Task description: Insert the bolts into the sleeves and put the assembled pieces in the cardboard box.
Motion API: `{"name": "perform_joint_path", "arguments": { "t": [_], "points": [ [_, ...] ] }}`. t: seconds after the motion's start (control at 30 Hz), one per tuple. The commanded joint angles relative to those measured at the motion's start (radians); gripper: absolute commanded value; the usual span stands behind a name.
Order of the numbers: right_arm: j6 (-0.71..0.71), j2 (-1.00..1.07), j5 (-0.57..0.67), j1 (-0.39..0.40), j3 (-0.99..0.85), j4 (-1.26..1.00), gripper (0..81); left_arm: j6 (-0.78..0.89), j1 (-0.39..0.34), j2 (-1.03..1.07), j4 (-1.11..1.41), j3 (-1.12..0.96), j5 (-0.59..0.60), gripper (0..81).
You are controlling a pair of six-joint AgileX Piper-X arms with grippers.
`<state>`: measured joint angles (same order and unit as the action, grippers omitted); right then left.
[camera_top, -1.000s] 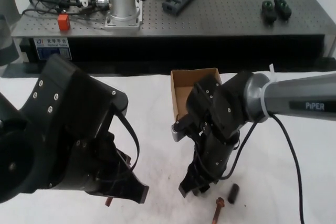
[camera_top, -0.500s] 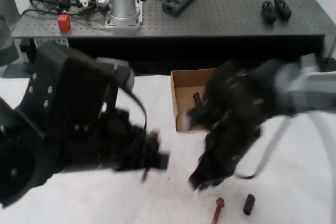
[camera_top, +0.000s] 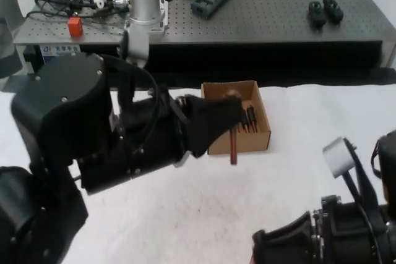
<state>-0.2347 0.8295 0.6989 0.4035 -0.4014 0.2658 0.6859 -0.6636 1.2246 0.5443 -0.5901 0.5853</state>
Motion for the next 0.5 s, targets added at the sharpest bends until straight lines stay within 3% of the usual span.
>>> {"name": "perform_joint_path", "arguments": {
  "t": [0.0, 0.2, 0.47],
  "points": [
    [-0.114, 0.013, 0.015, 0.011, 0.014, -0.252, 4.2, 0.048, 0.0, 0.031, 0.042, -0.003, 0.075, 0.6],
    [-0.175, 0.105, 0.014, 0.011, 0.01, -0.454, 4.2, 0.047, 0.0, 0.035, 0.042, -0.003, 0.109, 0.6],
    [-0.181, 0.131, 0.003, 0.011, 0.004, -0.523, 4.2, 0.047, 0.0, 0.035, 0.042, -0.003, 0.141, 0.6]
  ]
}}
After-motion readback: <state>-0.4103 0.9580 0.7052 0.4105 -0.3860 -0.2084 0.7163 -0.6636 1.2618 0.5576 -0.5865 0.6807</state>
